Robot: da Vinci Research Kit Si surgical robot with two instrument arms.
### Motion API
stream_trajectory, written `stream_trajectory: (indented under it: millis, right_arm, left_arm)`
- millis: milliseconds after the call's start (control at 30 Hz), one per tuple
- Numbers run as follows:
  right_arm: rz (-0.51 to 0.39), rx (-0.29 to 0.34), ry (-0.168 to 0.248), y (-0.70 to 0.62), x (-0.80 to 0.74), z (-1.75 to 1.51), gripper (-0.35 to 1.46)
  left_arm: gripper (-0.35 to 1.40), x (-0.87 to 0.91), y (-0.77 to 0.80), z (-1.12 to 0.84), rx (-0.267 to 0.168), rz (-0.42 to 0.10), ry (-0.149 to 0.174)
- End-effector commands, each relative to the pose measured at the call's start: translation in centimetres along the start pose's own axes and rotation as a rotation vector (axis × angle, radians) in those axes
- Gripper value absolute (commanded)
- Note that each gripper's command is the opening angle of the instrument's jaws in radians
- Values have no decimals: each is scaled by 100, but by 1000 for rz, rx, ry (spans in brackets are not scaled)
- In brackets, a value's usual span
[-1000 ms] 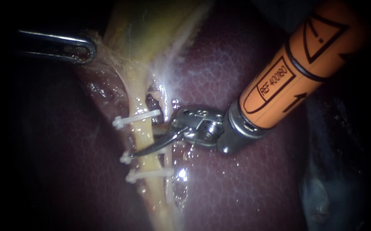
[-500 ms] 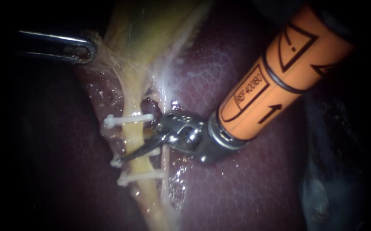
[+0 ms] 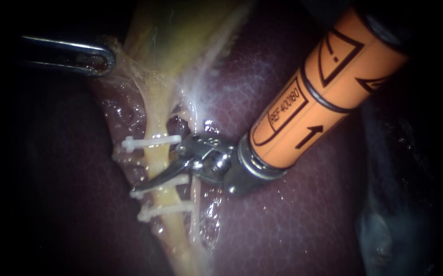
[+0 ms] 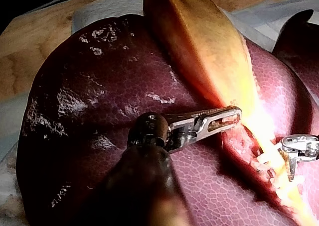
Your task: Go to the cutting position left tube
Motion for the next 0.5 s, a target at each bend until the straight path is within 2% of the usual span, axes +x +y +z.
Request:
stream_trajectory:
  millis: [33,500]
  right_arm:
    - [0,-1,0,0,0,1,129]
    - [0,0,-1,-1,0,3,129]
  left_arm:
    - [-35,0,0,0,0,0,0]
    - [-35,0,0,0,0,0,0]
